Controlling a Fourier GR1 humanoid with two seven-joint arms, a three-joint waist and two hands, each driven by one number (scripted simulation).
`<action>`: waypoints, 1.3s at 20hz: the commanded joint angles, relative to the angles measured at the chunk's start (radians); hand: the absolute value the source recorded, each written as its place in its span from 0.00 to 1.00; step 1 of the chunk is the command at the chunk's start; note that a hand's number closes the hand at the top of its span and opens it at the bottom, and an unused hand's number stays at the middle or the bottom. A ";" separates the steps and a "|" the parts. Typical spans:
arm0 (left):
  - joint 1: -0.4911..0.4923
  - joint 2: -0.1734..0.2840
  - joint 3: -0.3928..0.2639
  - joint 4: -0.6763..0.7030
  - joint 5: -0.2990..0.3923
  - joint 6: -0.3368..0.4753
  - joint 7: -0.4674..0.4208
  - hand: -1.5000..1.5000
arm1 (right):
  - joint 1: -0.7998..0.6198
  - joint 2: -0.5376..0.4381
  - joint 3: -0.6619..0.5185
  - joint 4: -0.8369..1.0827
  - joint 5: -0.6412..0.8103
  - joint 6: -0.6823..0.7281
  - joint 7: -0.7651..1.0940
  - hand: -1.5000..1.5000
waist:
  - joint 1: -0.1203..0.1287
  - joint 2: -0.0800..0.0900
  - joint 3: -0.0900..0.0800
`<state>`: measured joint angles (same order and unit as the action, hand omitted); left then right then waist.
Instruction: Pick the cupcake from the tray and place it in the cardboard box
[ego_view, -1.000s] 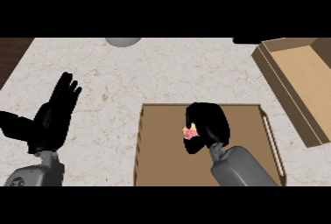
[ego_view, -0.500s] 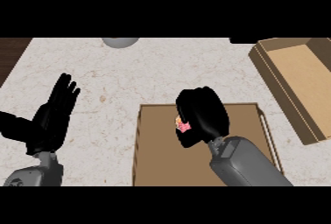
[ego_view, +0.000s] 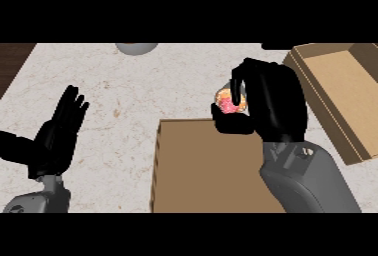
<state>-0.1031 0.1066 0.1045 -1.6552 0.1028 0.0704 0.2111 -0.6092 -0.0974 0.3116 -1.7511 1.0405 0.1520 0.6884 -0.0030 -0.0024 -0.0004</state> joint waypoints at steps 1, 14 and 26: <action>0.006 -0.020 -0.044 -0.087 -0.027 0.035 0.078 0.50 | -0.036 -0.026 -0.125 0.018 0.019 -0.054 0.012 1.00 | 0.008 0.001 0.001; -0.017 -0.001 0.006 -0.003 0.009 -0.002 0.021 0.50 | -0.041 -0.239 -0.447 0.228 -0.084 -0.081 -0.182 1.00 | 0.009 0.005 0.001; -0.034 -0.017 -0.018 0.018 -0.008 0.001 0.013 0.50 | -0.162 -0.443 -0.554 0.794 -0.028 -0.292 -0.508 1.00 | 0.020 0.010 0.001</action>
<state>-0.1231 0.0833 0.0786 -1.6692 0.0875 0.0840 0.2346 -0.7435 -0.4761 -0.1943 -1.1300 1.0222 -0.0686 0.3060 0.0147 0.0050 0.0004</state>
